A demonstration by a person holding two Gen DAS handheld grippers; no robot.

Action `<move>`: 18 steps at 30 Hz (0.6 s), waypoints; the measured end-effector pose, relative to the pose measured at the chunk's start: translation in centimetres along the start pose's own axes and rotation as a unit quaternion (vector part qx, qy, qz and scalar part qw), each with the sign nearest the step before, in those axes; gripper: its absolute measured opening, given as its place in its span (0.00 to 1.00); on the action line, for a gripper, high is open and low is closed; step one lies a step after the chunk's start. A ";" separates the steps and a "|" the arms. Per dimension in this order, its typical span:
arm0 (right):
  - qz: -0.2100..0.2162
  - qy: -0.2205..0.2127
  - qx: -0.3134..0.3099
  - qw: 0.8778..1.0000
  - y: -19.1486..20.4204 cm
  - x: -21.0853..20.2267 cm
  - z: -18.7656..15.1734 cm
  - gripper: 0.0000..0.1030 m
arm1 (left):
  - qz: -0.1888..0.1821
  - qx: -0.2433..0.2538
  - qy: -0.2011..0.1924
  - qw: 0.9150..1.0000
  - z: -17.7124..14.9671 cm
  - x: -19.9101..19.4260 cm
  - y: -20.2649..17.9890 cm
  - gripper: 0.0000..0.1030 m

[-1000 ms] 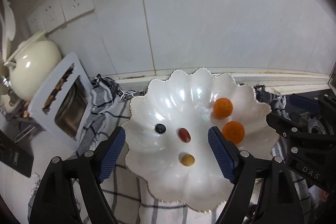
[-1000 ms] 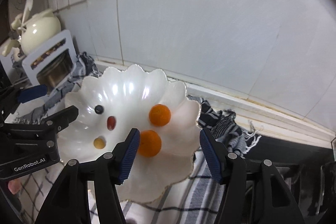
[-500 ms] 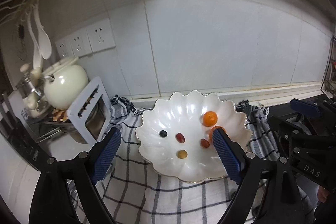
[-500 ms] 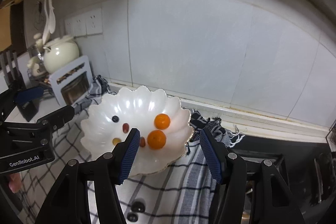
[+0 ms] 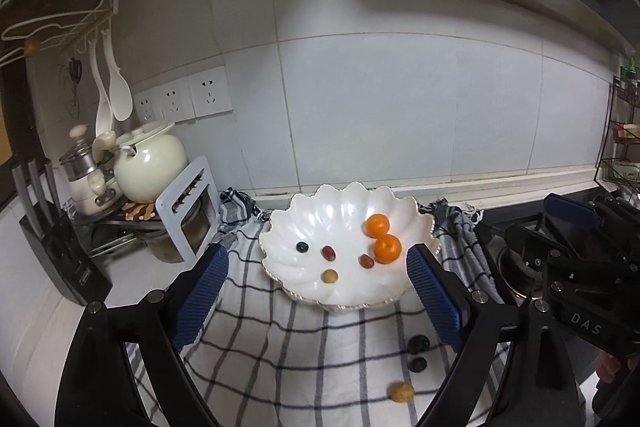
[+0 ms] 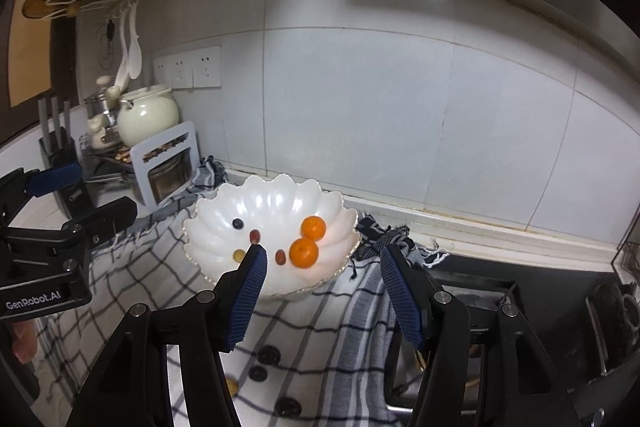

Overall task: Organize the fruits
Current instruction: 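Withdraw both grippers from the bowl back over the cloth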

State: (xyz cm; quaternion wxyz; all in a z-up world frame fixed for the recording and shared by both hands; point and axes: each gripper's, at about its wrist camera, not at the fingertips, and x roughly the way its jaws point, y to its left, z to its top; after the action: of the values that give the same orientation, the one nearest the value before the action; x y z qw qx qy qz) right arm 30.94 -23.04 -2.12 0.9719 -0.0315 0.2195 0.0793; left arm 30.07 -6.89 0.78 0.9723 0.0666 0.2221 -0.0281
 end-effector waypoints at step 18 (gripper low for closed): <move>0.021 -0.006 -0.015 1.000 0.2 -4.1 -5.1 0.59 | 0.003 0.015 0.002 1.000 -4.6 -3.9 -2.7 0.89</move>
State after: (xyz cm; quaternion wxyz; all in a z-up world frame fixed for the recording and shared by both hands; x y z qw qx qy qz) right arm 25.07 -23.91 -4.95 0.9708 -0.0406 0.2127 0.1029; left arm 24.32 -8.84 -1.97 0.9709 0.0824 0.2232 -0.0281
